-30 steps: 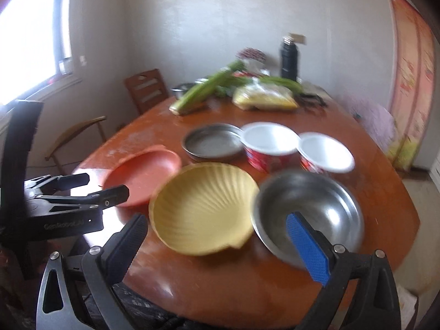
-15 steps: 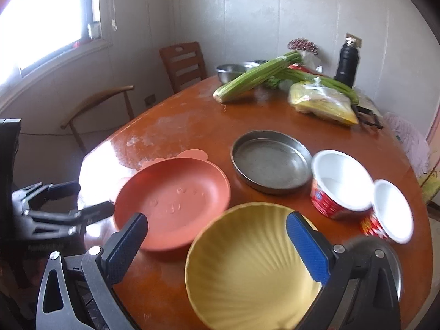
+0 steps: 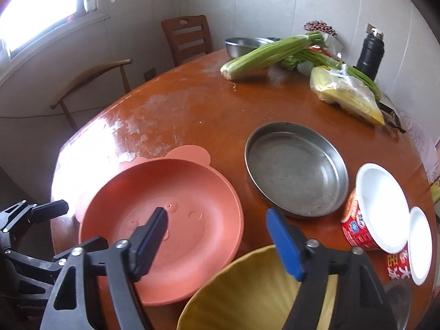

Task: Organize plates and bowls
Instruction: 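Move the left gripper to the orange bear plate rim and close it, then lift the orange bear plate with the left gripper and set it down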

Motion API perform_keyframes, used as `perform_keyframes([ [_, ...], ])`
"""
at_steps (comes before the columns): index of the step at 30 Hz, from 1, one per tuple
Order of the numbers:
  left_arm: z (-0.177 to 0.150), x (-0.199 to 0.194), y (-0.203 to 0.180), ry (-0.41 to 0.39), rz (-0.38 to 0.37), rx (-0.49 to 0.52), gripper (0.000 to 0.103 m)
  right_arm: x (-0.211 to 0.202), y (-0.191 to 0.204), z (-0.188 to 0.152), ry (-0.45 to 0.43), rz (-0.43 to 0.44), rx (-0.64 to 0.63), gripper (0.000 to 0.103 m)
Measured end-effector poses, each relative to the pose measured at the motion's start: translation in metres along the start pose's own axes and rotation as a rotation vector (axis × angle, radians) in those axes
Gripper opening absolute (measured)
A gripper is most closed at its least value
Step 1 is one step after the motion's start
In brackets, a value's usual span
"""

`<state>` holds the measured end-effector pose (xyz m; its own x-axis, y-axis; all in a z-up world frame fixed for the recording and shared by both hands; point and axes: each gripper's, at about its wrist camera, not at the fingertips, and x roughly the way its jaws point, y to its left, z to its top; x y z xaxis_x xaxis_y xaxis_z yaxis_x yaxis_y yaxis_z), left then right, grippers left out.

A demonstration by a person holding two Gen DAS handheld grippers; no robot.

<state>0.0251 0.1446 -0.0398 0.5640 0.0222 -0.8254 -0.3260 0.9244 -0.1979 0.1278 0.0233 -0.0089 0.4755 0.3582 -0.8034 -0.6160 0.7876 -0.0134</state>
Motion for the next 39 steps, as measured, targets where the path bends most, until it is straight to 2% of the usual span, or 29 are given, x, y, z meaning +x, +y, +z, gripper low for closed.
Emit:
perform_keyframes([
  [2, -0.001, 0.002, -0.003, 0.006, -0.002, 0.006, 0.092, 0.005, -0.002, 0.000, 0.009, 0.005, -0.004, 0.065],
  [11, 0.002, 0.008, -0.009, 0.006, 0.013, 0.004, 0.084, 0.024, -0.006, 0.003, 0.041, -0.007, -0.019, 0.057],
  [13, 0.003, 0.008, -0.008, -0.005, 0.025, 0.000, 0.075, 0.027, -0.006, 0.002, 0.052, 0.003, -0.023, 0.054],
  [14, 0.004, 0.007, -0.007, -0.007, 0.031, -0.001, 0.066, 0.028, -0.006, 0.001, 0.062, 0.006, -0.021, 0.054],
  [15, 0.006, 0.008, -0.006, -0.008, 0.029, -0.007, 0.061, 0.029, -0.005, 0.001, 0.063, 0.014, -0.025, 0.053],
  [20, 0.009, 0.009, -0.005, -0.007, 0.001, -0.024, 0.052, 0.025, -0.001, 0.002, 0.043, 0.071, -0.020, 0.051],
  [24, 0.011, 0.010, -0.004, -0.006, 0.001, -0.030, 0.051, 0.024, 0.004, 0.001, 0.045, 0.054, -0.024, 0.051],
  [28, 0.019, 0.008, 0.002, -0.003, 0.000, -0.057, 0.052, 0.018, 0.003, 0.003, 0.035, 0.085, 0.023, 0.051],
  [39, 0.064, 0.001, 0.027, -0.093, 0.032, -0.085, 0.052, 0.016, 0.020, 0.044, -0.006, 0.110, 0.052, 0.052],
])
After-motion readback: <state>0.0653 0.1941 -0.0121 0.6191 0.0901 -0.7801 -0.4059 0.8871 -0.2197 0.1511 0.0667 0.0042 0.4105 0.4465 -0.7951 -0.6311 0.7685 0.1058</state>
